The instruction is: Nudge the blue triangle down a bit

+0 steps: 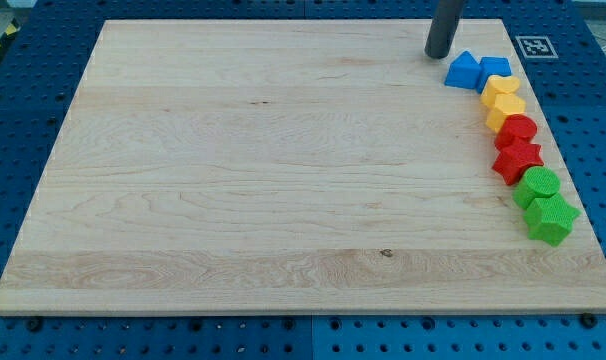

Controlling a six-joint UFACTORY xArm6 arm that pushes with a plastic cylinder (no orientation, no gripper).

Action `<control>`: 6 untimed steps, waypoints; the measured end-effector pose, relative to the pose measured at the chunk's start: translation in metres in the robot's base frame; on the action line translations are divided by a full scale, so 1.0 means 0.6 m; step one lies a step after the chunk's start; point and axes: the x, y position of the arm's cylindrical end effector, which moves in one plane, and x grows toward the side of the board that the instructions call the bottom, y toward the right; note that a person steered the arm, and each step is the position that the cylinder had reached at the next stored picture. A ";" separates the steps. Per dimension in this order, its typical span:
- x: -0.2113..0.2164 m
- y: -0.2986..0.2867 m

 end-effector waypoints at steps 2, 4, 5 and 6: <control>-0.005 0.022; 0.010 0.036; 0.030 0.036; 0.050 0.036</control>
